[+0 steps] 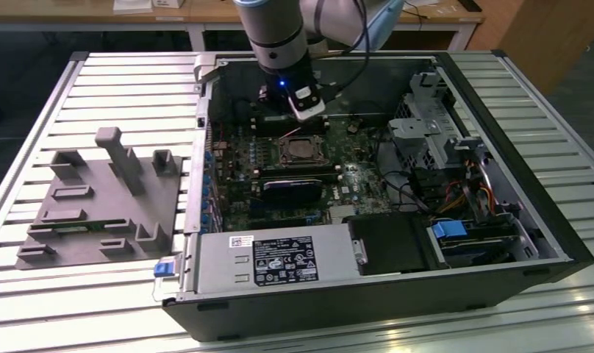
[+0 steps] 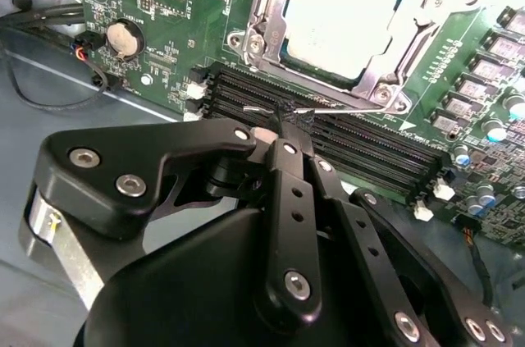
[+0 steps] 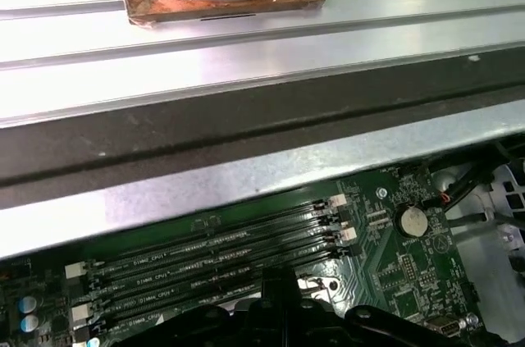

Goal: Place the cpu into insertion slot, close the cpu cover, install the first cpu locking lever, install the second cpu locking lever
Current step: 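Install the first cpu locking lever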

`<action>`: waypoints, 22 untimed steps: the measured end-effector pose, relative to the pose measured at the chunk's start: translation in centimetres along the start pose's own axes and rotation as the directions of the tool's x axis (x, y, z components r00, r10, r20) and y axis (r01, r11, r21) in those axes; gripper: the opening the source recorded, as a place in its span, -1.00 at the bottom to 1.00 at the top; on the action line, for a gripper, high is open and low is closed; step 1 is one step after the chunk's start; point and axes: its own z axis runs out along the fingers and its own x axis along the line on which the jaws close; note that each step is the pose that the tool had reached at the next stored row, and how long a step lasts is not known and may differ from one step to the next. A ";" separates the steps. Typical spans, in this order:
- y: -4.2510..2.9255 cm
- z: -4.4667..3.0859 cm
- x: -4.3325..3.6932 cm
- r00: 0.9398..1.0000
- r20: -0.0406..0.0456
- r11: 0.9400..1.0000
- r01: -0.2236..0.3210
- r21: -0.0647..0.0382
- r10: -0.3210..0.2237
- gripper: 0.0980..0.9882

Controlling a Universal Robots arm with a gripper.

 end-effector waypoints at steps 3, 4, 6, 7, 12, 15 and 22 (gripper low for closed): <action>-0.05 0.15 0.09 1.000 0.009 1.000 0.002 -0.002 -0.002 -0.99; -0.07 0.24 0.12 1.000 0.014 1.000 0.003 -0.003 -0.003 -0.99; -0.13 0.40 0.19 1.000 0.023 1.000 0.005 -0.006 -0.005 -0.99; -0.16 0.49 0.23 1.000 0.027 1.000 0.006 -0.007 -0.006 -0.99; -0.28 0.82 0.38 0.999 0.038 1.000 -0.005 -0.004 0.006 -0.99; -0.23 0.93 0.42 0.999 0.044 1.000 -0.026 0.000 0.026 -0.99; 0.08 1.11 0.57 0.996 0.055 0.998 -0.066 0.008 0.065 -0.99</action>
